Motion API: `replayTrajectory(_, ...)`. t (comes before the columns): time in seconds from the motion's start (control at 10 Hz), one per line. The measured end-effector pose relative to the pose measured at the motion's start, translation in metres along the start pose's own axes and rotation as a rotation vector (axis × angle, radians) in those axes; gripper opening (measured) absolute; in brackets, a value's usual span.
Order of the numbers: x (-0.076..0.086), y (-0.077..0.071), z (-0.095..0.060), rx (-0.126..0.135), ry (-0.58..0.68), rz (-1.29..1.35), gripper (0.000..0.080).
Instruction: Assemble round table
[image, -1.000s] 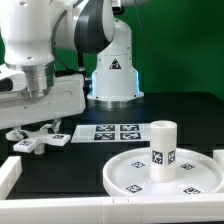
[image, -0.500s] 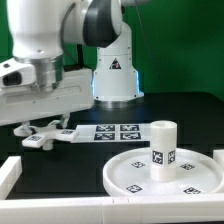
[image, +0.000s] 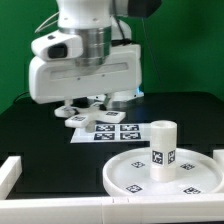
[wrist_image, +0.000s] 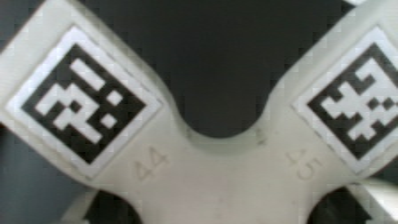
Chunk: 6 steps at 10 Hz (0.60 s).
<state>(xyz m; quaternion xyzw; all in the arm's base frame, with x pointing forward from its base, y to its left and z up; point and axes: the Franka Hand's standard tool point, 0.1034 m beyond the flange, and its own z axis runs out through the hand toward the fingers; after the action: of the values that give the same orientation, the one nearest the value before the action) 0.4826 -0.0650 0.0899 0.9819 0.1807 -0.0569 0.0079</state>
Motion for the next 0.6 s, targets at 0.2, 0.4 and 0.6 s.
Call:
replayTrajectory(0.2,0.006,-0.006,0.003,-0.001,-0.002,-0.02,0.0449)
replayTrajectory(0.4,0.006,-0.007,0.003,-0.001,-0.002,-0.02,0.0449)
replayTrajectory(0.6,0.016,-0.016,-0.013,0.017,-0.025,-0.038,0.0449)
